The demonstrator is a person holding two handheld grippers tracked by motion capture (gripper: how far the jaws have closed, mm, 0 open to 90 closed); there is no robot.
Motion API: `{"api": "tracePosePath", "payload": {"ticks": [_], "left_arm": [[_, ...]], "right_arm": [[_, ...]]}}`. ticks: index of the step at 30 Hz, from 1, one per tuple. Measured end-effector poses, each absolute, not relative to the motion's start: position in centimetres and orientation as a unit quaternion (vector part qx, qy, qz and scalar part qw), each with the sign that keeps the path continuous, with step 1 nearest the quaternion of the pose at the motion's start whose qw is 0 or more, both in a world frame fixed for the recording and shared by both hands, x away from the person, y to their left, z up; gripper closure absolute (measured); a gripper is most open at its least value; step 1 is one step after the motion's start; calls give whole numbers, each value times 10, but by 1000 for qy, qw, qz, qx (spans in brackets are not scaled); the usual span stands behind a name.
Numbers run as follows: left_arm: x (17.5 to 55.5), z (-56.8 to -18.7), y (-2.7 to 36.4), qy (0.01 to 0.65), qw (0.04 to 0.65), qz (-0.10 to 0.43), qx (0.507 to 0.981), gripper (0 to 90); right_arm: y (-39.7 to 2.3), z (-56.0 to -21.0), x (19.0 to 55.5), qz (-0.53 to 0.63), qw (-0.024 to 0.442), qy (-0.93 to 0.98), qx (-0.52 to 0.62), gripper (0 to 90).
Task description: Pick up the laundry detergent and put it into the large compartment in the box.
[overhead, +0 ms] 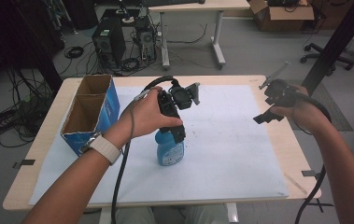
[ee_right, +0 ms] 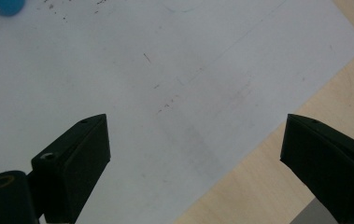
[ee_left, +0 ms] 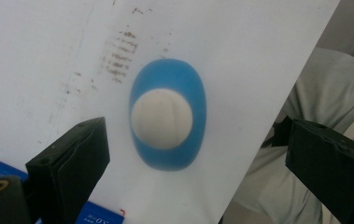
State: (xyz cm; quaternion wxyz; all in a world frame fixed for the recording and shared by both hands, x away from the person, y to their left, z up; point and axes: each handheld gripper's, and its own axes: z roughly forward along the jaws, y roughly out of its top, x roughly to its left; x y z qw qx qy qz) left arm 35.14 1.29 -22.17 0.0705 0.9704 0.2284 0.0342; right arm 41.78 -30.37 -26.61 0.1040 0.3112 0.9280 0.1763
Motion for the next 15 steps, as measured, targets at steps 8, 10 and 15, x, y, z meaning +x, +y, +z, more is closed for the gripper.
{"api": "tracePosePath", "payload": {"ticks": [8,10,15], "left_arm": [[355,-231,11,230,68,30,970,65],[356,-233,12,232,67,31,970,66],[358,-240,12,235,69,32,969,66]], "right_arm": [[-302,-266,418,175,104,929,309,81],[-302,-266,418,175,104,929,309,81],[-301,-267,419,175,103,929,309,81]]}}
